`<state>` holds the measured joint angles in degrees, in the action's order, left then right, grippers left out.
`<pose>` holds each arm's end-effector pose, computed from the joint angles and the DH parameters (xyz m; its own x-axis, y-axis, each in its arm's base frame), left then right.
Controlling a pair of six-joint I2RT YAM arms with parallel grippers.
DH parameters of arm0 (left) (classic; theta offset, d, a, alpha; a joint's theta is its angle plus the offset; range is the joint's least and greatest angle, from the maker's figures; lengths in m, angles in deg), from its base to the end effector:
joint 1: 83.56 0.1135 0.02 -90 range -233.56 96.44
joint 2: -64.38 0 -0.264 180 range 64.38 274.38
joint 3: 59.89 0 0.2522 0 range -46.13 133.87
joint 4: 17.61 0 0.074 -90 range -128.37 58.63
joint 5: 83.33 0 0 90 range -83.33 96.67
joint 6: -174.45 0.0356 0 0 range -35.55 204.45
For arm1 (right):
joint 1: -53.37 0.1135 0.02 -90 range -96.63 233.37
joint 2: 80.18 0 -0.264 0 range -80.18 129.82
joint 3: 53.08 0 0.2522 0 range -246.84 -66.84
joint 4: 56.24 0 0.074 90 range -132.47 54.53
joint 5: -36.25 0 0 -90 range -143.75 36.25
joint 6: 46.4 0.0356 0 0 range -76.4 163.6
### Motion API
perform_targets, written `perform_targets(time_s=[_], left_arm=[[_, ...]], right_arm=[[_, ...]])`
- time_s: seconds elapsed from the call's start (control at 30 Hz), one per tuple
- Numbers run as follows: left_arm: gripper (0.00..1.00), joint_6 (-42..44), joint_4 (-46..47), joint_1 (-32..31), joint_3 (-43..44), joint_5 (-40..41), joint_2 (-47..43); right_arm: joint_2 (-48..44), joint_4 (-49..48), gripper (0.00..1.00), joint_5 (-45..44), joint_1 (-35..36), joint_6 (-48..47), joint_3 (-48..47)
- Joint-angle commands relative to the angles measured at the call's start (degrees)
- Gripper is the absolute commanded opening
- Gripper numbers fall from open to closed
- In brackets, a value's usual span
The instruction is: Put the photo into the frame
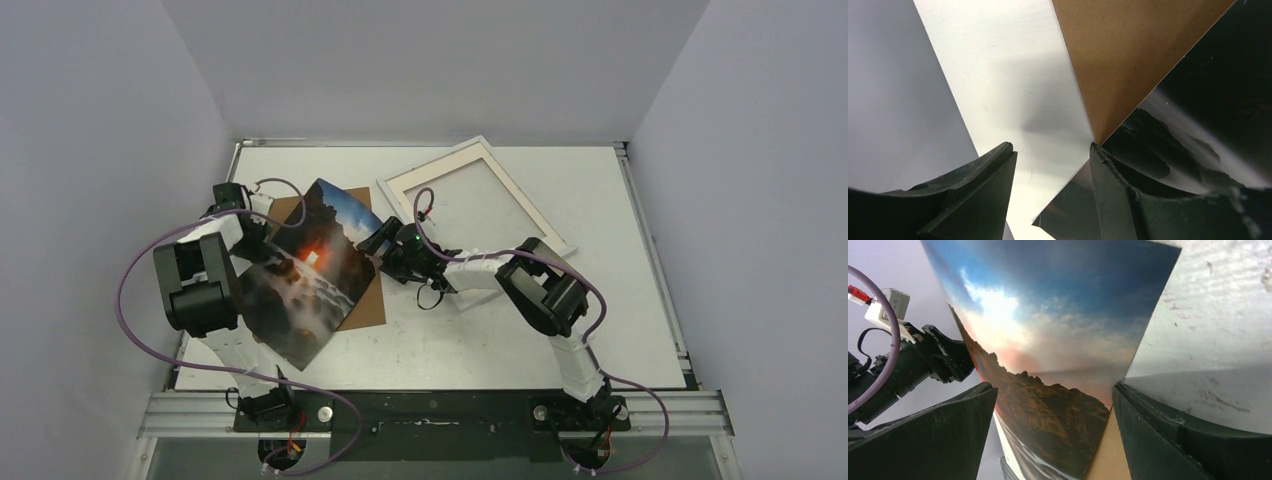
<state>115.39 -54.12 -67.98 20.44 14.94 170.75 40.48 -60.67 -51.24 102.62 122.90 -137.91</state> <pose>0.3563 0.1047 0.1592 -0.9027 0.2765 -0.3298 0.1567 0.9249 0.3465 0.2943 0.3439 0.1359 -0.8308 0.5397 -0.1361 0.1891 0.5037 0.8429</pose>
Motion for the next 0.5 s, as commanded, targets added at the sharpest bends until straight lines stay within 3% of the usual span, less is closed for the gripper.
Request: perform_targets(time_s=[0.0, 0.3, 0.47], left_arm=[[0.55, -0.89, -5.66, -1.07, -2.23, -5.54, 1.55], [0.55, -1.08, -6.88, -2.04, -2.39, -6.73, 1.35], [0.54, -1.15, -7.38, -2.89, -2.49, -6.73, 1.13]], right_arm=[[-2.44, 2.61, 0.90, 1.12, 1.11, 1.77, 3.80], [-1.68, -3.21, 0.90, 0.94, 1.47, 2.59, 6.49], [-4.23, -7.16, 0.90, -6.71, 3.43, 2.64, 11.25]])
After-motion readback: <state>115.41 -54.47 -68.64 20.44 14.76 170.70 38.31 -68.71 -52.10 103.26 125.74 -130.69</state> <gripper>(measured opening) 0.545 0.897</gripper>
